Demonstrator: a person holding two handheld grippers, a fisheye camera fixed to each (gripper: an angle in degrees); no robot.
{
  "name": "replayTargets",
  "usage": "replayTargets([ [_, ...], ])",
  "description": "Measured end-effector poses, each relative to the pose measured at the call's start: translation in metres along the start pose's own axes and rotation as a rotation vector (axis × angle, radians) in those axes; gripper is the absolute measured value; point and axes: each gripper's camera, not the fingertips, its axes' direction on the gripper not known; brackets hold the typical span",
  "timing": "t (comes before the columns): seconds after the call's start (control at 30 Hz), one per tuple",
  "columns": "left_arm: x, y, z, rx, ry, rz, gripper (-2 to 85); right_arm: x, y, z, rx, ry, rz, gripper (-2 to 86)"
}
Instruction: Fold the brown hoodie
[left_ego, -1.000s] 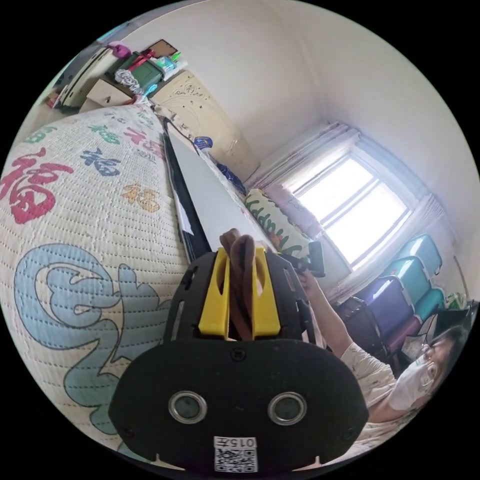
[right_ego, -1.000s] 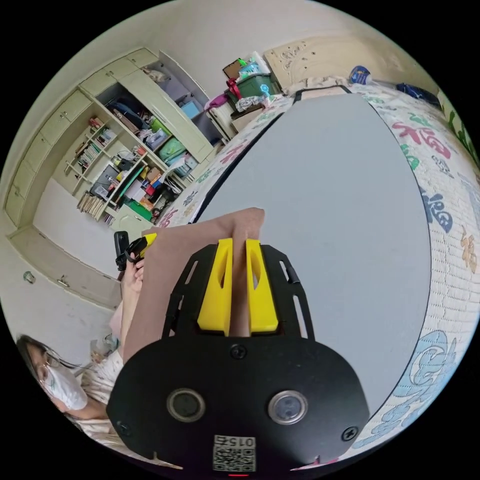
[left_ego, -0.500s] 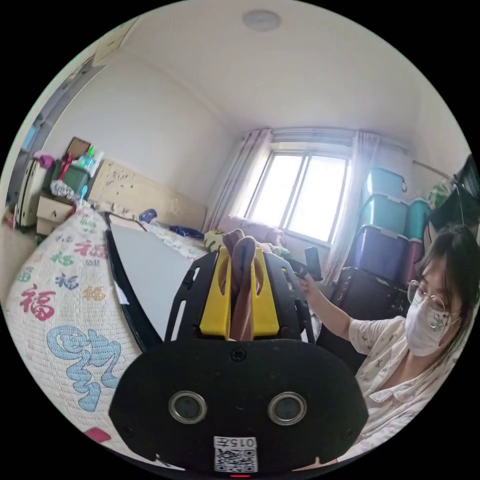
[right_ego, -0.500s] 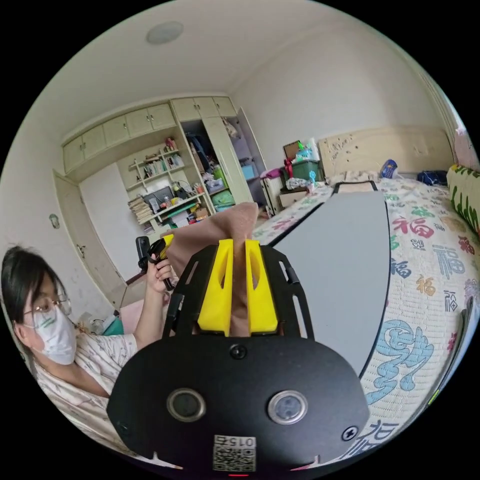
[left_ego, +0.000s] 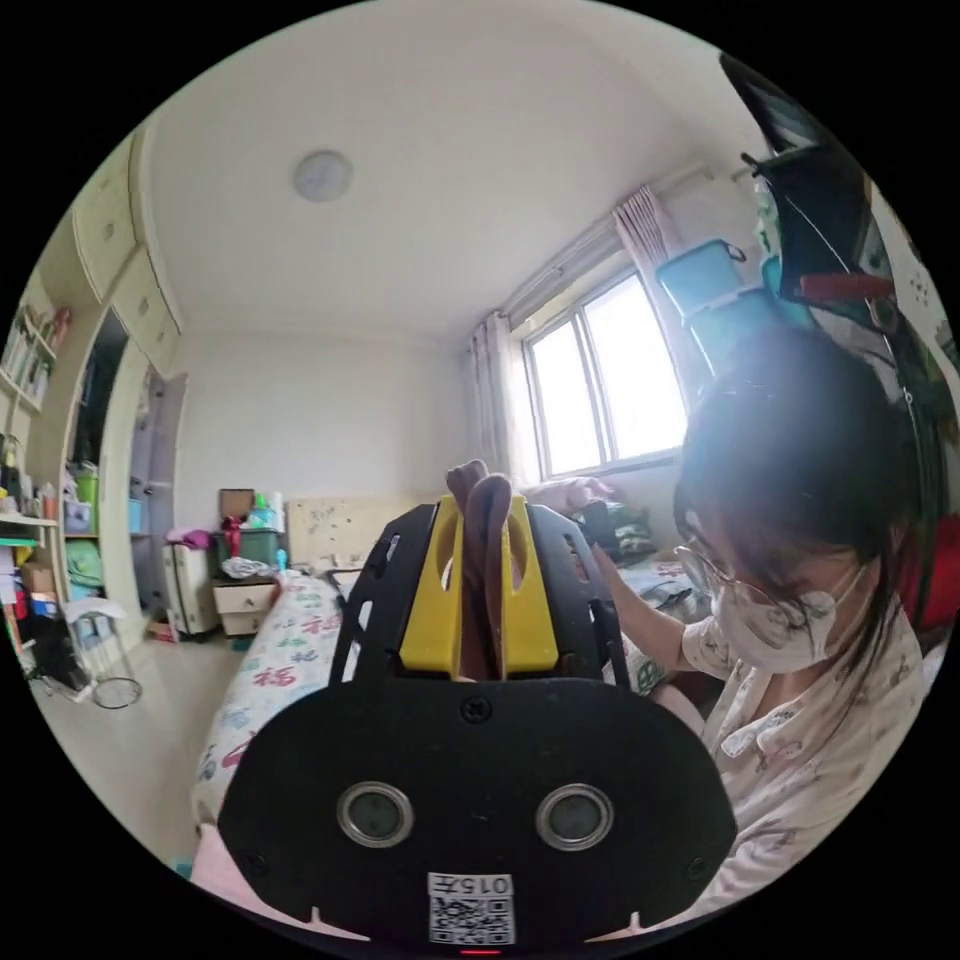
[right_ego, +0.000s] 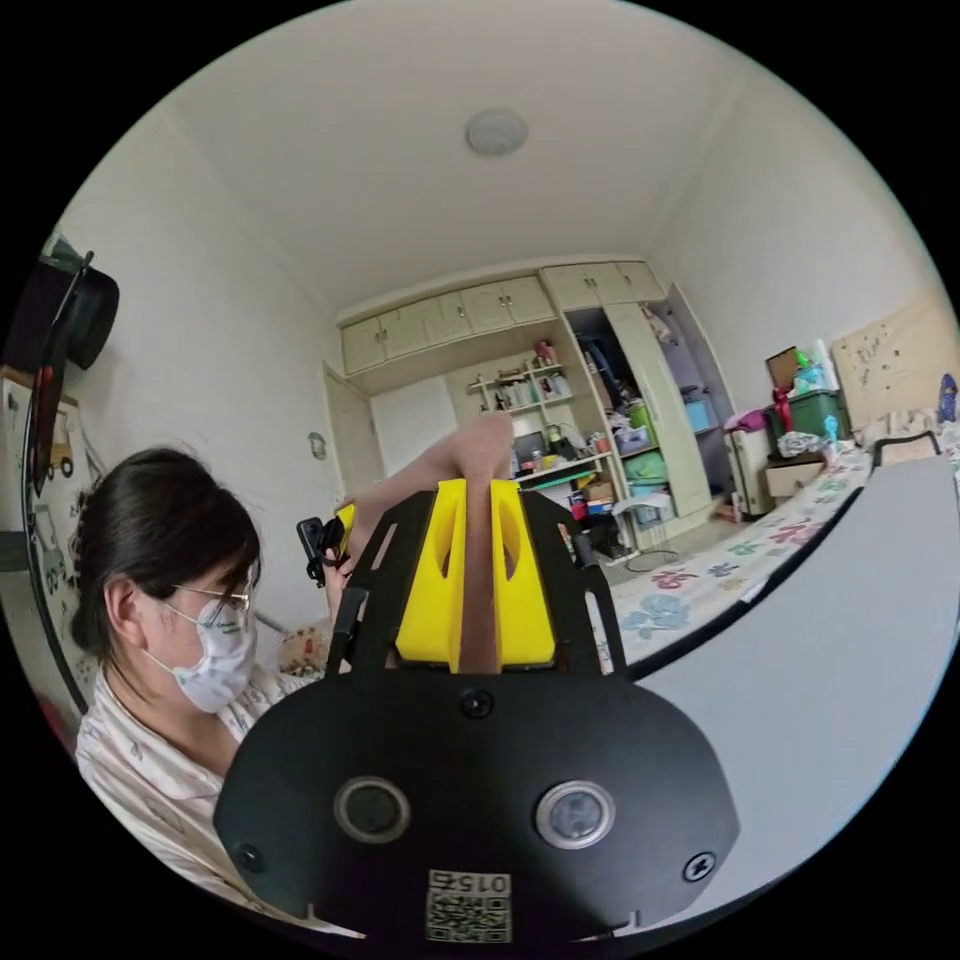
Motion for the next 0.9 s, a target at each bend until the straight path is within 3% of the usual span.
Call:
replayTargets([
  [0.23,0.09,-0.003,-0.147,0.006,-0.25,0.005,5.5,0.097,0.063,0.045,-0.083,-0.276,0.065,4.8],
  [0.37,0.122,0.028,-0.207,0.002,-0.516,-0.05,5.5,0.158,0.1,0.102,-0.193,-0.322,0.097,4.8],
  [0.57,0.091,0.079,-0.262,-0.046,-0.75,-0.262,5.3,0.264,0.158,0.193,-0.336,-0.292,0.16,4.7],
  [0.7,0.069,0.088,-0.267,-0.101,-0.825,-0.289,5.3,0.328,0.175,0.223,-0.373,-0.259,0.211,4.7],
  [0.9,0.029,0.099,-0.283,-0.026,-0.887,-0.35,5.3,0.405,0.171,0.233,-0.416,-0.22,0.171,4.8],
])
